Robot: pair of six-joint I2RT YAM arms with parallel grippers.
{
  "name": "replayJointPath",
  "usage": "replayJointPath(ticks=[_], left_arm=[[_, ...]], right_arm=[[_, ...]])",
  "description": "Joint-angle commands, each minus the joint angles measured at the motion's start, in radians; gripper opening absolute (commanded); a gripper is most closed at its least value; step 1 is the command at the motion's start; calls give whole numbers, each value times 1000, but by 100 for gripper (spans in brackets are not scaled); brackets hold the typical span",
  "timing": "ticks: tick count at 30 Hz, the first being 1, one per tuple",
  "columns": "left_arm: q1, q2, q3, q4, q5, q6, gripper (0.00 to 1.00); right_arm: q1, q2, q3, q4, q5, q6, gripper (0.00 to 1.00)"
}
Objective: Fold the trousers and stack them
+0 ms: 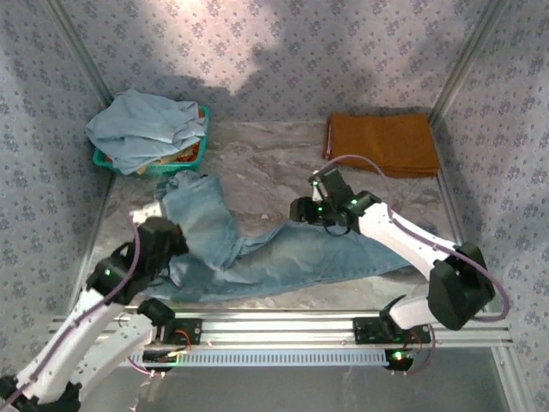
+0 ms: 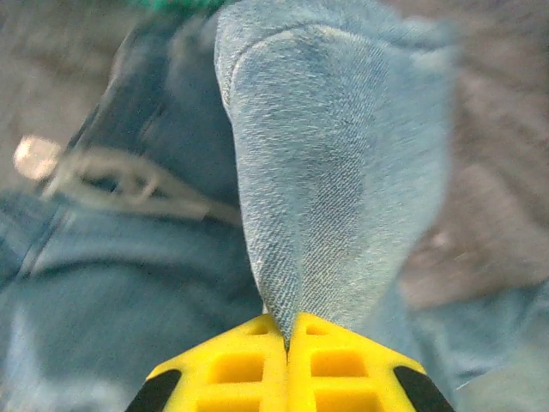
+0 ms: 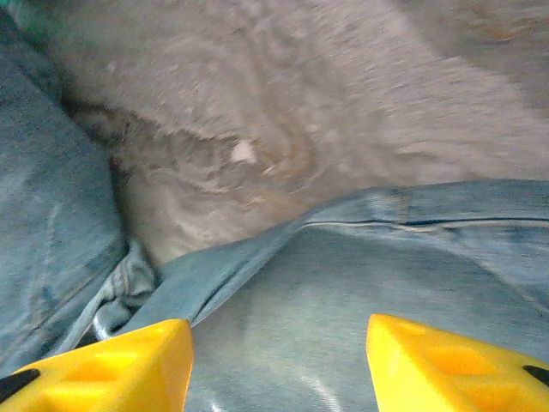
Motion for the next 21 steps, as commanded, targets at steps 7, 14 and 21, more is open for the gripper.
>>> replayJointPath(ticks=[7, 14, 21], left_arm=[[4, -197, 14, -433, -162, -459, 0], [4, -166, 78, -488, -235, -497, 0], [3, -209, 61, -539, -242, -533, 0]], right_arm=[[190, 298, 279, 35, -7, -23, 67], [238, 612, 600, 32, -251, -97, 74], [254, 914, 919, -37, -347, -64, 75]])
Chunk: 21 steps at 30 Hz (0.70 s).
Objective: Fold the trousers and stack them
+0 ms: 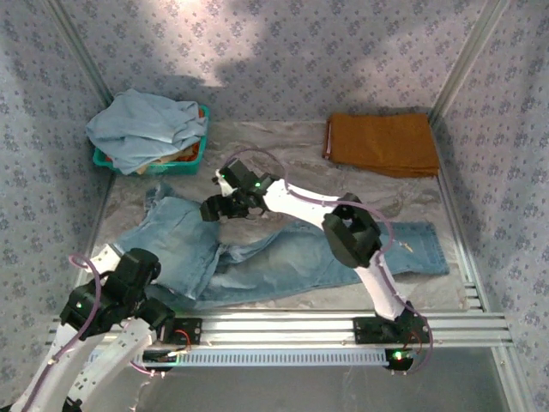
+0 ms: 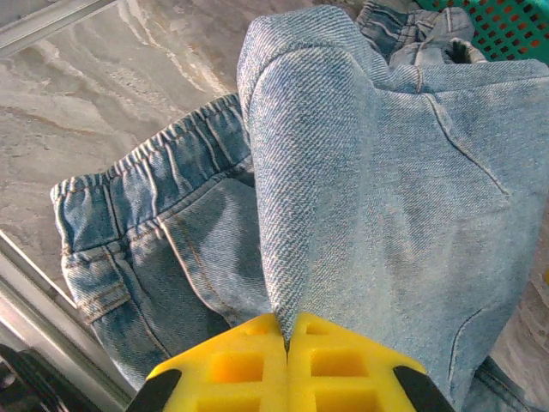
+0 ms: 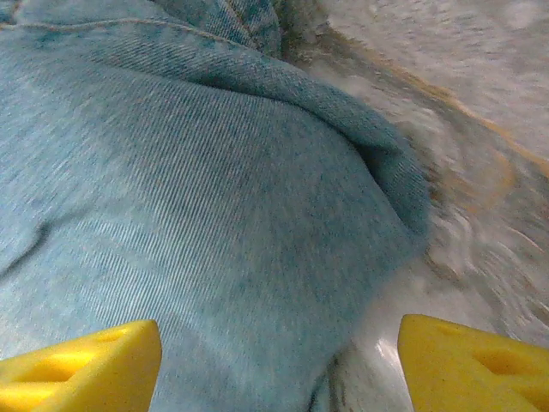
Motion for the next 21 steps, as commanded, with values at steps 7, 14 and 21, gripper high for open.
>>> replayJointPath(ticks=[7, 14, 21], left_arm=[[2, -35, 5, -42, -46, -11, 0], [3, -21, 1, -7, -40, 11, 0], [4, 18, 0, 43, -25, 39, 0]], right_arm=[[34, 178, 194, -133, -98, -24, 54], [31, 72, 165, -171, 34, -44, 0], [32, -46, 146, -216, 189, -68, 0]])
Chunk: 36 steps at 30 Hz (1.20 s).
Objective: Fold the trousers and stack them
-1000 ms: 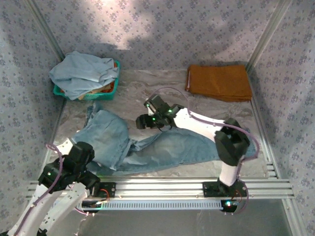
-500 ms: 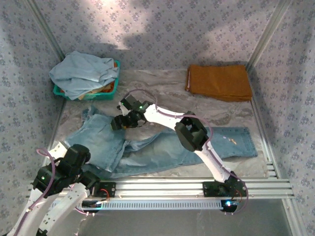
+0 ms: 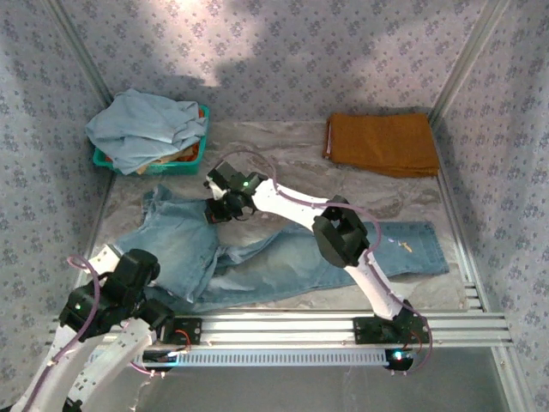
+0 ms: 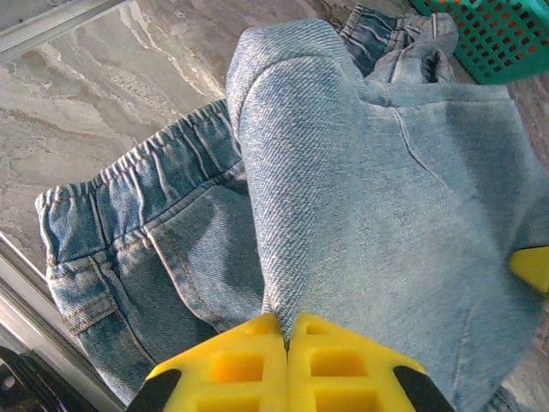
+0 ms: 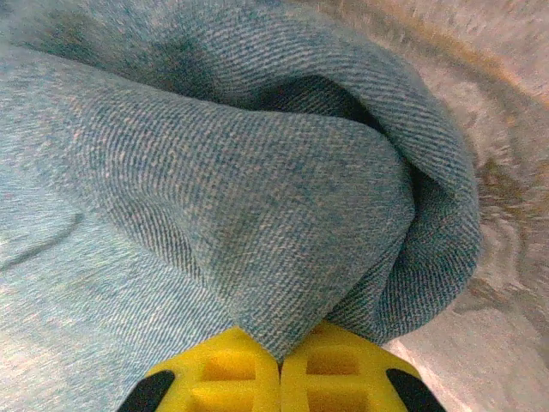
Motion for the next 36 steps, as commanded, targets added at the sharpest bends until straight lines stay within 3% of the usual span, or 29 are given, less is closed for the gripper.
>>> replayJointPath(ticks=[1, 10, 17, 18, 19, 22, 23, 26, 29, 31, 36], left_arm=[[3, 24, 2, 44, -17, 40, 0], [9, 192, 17, 293, 50, 186, 0], [37, 512, 79, 715, 205, 356, 2], [39, 572, 106, 767, 232, 383, 8], [41, 646, 144, 825, 272, 420, 23], [40, 853, 306, 863, 371, 527, 87], [40, 902, 361, 845, 395, 561, 99], [40, 934, 388, 832, 396, 598, 100], [54, 891, 306, 842, 361, 578, 100], [76, 871, 243, 847, 365, 545, 100], [157, 891, 80, 866, 353, 429, 100]], right_arm=[[-3, -113, -5, -70, 138, -33, 0], [-75, -260, -50, -174, 347, -54, 0], [-257, -489, -274, -176, 448, -57, 0], [-294, -515, -299, -184, 461, -62, 0], [-343, -547, -332, -197, 474, -70, 0], [-497, -649, -467, -185, 498, -76, 0], [-561, -682, -524, -175, 503, -80, 0], [-726, -748, -680, -141, 489, -89, 0], [-798, -819, -811, -91, 460, -70, 0], [-790, -840, -888, -46, 348, -53, 3], [-640, -832, -859, -23, 378, -19, 3]])
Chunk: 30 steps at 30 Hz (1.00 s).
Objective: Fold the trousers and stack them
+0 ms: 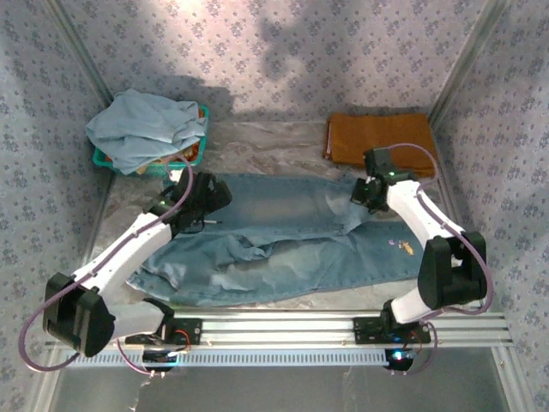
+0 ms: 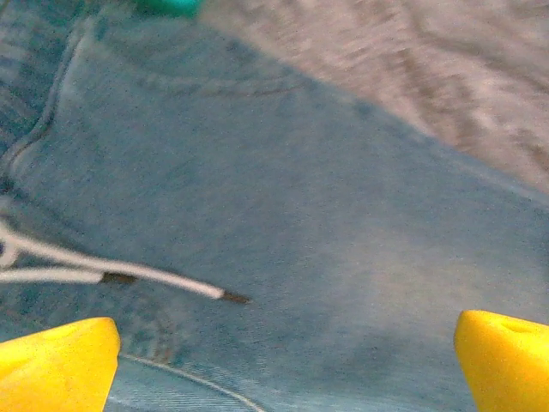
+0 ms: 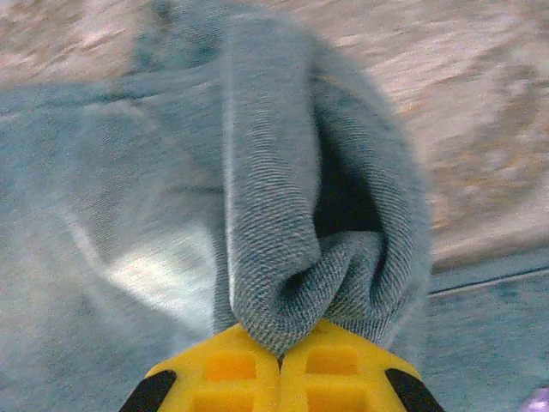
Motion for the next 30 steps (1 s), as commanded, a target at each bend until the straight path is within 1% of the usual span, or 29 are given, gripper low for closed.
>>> replayJointPath(ticks=[1, 5, 6, 8, 10, 11, 12, 13, 14, 15, 16, 18, 20, 23, 24, 27, 29, 30], left_arm=[[60, 31, -109, 41, -3, -80, 100], [148, 111, -199, 169, -17, -113, 98], [162, 137, -203, 180, -22, -122, 97], [192, 183, -205, 180, -29, -139, 94], [217, 201, -211, 141, -64, -182, 92], [229, 196, -223, 135, -75, -201, 92], [237, 182, -237, 141, -80, -211, 91], [246, 165, -252, 148, -77, -218, 91], [253, 150, -258, 148, -74, -223, 91], [259, 132, -260, 137, -77, -227, 91], [265, 111, -260, 117, -81, -236, 91], [274, 65, -268, 102, -82, -240, 91], [284, 11, -279, 98, -73, -235, 91], [289, -34, -268, 83, -31, -204, 91], [288, -43, -265, 77, -13, -197, 91], [287, -67, -267, 76, 24, -184, 91], [286, -82, -287, 95, 48, -181, 90], [286, -84, -298, 99, 50, -183, 90]], right_arm=[[97, -18, 64, 49, -34, 30, 4], [166, 32, 186, -12, 6, 36, 7], [183, 48, 207, -21, 12, 41, 7], [255, 111, 264, -41, 36, 56, 12], [346, 194, 332, -65, 59, 76, 24], [410, 258, 382, -79, 60, 78, 28], [464, 309, 422, -85, 56, 72, 35], [523, 371, 480, -97, 36, 52, 47], [569, 431, 537, -120, 19, 34, 54], [615, 488, 591, -136, -9, 7, 58], [645, 528, 633, -154, -41, -20, 61], [669, 547, 652, -169, -65, -33, 63], [655, 475, 576, -133, -75, -29, 65], [583, 315, 430, -84, -51, -7, 66], [531, 249, 367, -62, -35, 0, 66], [372, 140, 237, -35, -16, 36, 70], [231, 108, 167, 0, -71, 48, 74], [158, 116, 146, 23, -105, 50, 76]])
